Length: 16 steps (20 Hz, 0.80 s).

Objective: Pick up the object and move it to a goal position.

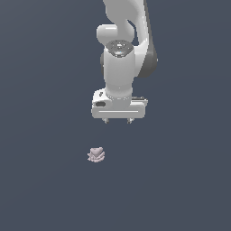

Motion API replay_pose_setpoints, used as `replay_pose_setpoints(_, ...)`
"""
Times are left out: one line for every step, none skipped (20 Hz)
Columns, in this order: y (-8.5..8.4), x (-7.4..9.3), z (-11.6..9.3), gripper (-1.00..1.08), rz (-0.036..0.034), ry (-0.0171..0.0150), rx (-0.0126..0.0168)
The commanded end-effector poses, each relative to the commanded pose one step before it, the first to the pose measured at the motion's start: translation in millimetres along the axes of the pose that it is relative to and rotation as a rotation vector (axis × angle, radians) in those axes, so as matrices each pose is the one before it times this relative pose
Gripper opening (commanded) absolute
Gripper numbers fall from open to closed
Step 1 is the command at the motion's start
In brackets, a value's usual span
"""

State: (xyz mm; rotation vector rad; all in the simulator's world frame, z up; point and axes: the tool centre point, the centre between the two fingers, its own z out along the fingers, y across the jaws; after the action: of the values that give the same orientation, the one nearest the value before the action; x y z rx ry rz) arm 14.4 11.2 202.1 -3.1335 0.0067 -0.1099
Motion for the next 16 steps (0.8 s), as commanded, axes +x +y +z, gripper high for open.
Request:
replay_pose_setpoints(0.01, 0.00, 0.00, 1.00, 0.00000, 0.00000, 0.00000)
replay_pose_setpoints(-0.53, 0.43, -0.53, 1.00, -0.00101, 0.00135, -0.00007)
replay_pose_setpoints(-1.72, 1.19, -1.81, 1.00, -0.00323, 0.00437, -0.00019)
replay_pose_setpoints(-2.78, 2.00, -2.90, 1.00, -0.00531, 0.00707, -0.00029)
replay_pose_setpoints(-3.94, 2.81, -4.11, 1.00, -0.00768, 0.00998, -0.00039)
replay_pose_setpoints(-5.00, 3.53, -5.21, 1.00, -0.01013, 0.01263, -0.00045)
replay_pose_setpoints(-4.53, 3.14, -4.73, 1.00, -0.00973, 0.01137, -0.00039)
replay_pose_setpoints(-3.51, 2.39, -3.66, 1.00, -0.00820, 0.00875, -0.00030)
replay_pose_setpoints(-2.45, 1.59, -2.55, 1.00, -0.00646, 0.00603, -0.00023)
replay_pose_setpoints(-1.26, 0.73, -1.31, 1.00, -0.00413, 0.00302, -0.00015)
replay_pose_setpoints(-0.04, -0.06, -0.07, 1.00, -0.00097, 0.00008, -0.00004)
replay_pose_setpoints(0.55, -0.38, 0.62, 1.00, 0.00164, -0.00144, 0.00006)
replay_pose_setpoints(0.69, -0.28, 0.71, 1.00, 0.00331, -0.00154, 0.00012)
replay_pose_setpoints(0.59, -0.01, 0.58, 1.00, 0.00445, -0.00107, 0.00016)
replay_pose_setpoints(0.47, 0.22, 0.48, 1.00, 0.00560, -0.00070, 0.00020)
replay_pose_setpoints(0.53, 0.40, 0.48, 1.00, 0.00708, -0.00054, 0.00025)
